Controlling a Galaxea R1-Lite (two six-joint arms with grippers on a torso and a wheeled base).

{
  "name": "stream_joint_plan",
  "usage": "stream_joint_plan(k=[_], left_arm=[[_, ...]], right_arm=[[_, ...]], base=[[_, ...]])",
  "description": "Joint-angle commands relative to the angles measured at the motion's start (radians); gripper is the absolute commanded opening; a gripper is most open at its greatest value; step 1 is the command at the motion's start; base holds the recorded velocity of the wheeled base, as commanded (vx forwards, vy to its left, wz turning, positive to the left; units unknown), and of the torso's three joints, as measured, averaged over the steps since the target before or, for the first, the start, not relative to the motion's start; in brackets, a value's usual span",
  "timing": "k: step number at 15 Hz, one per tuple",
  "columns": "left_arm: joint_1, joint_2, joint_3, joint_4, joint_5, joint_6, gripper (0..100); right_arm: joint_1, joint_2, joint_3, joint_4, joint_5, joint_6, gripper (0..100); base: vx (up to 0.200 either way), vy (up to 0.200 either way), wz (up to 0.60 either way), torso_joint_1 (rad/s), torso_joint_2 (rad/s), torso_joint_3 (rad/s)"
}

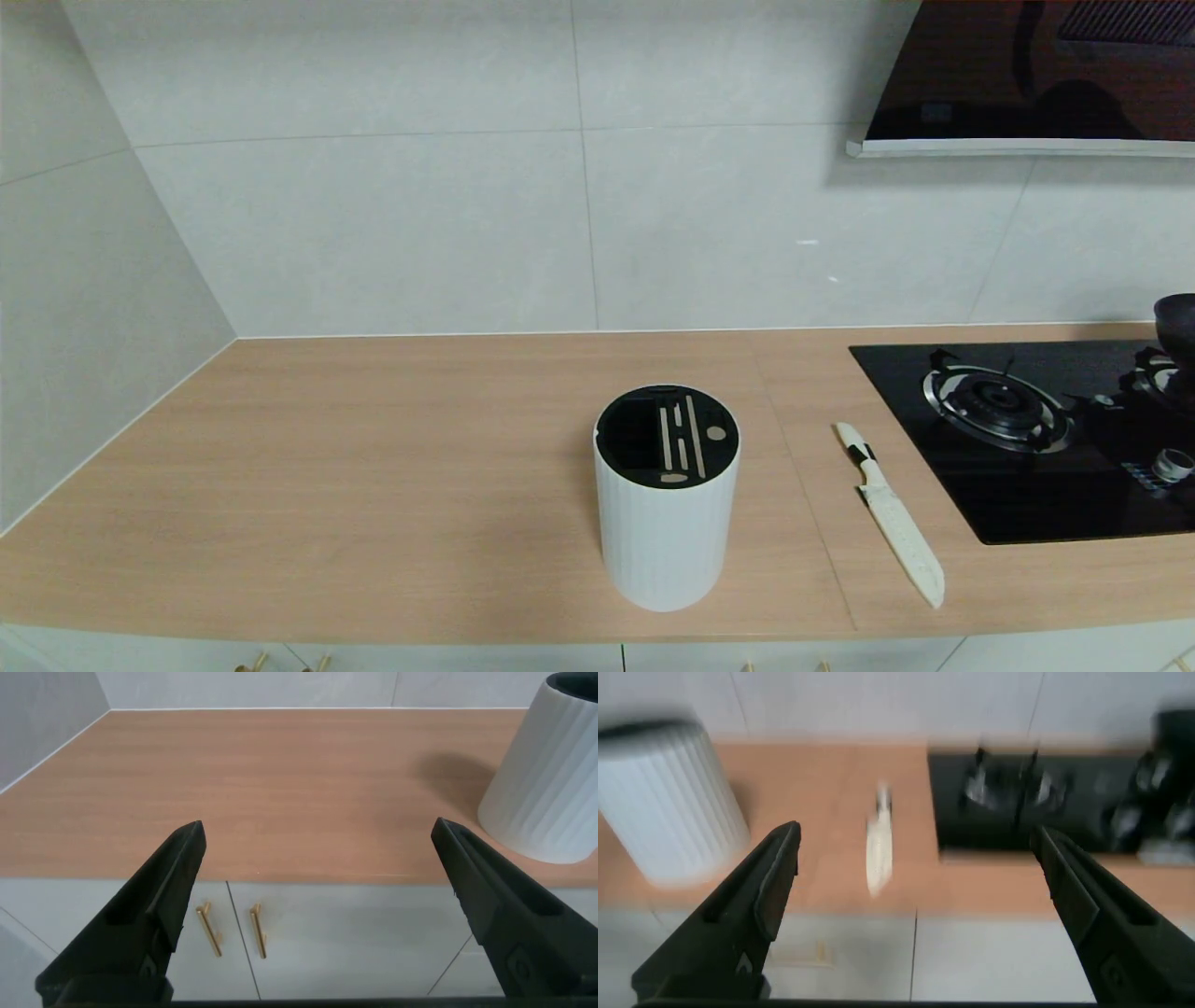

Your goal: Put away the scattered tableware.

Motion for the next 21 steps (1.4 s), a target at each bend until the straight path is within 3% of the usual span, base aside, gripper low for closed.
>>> stream_joint_plan(k=[1,4,8,11,14,21], left_arm=[[0.0,0.0,0.0,0.0,0.001,-0.001,100],[0.0,0.0,0.0,0.0,0.001,-0.001,100],[0.0,0.0,0.0,0.0,0.001,-0.001,100],[0.0,0.0,0.0,0.0,0.001,-0.001,100],[0.0,0.0,0.0,0.0,0.001,-0.001,100],[0.0,0.0,0.0,0.0,0.001,-0.001,100]], right_arm=[[0.017,0.204,-0.04,-0.014,0.001,-0.032,100],[0.112,0.504,-0.131,-0.039,0.001,-0.04,100],[0.13,0.876,-0.261,-0.066,0.003,-0.034,100],[0.128,1.212,-0.27,-0.339,0.001,-0.034,100],[0.132,1.409,-0.292,-0.52,-0.043,-0.037,100],[0.188,1.684,-0.436,-0.602,-0.06,-0.037,100]], base=[[0.0,0.0,0.0,0.0,0.0,0.0],[0.0,0.0,0.0,0.0,0.0,0.0],[0.0,0.0,0.0,0.0,0.0,0.0],[0.0,0.0,0.0,0.0,0.0,0.0],[0.0,0.0,0.0,0.0,0.0,0.0],[0.0,0.0,0.0,0.0,0.0,0.0]])
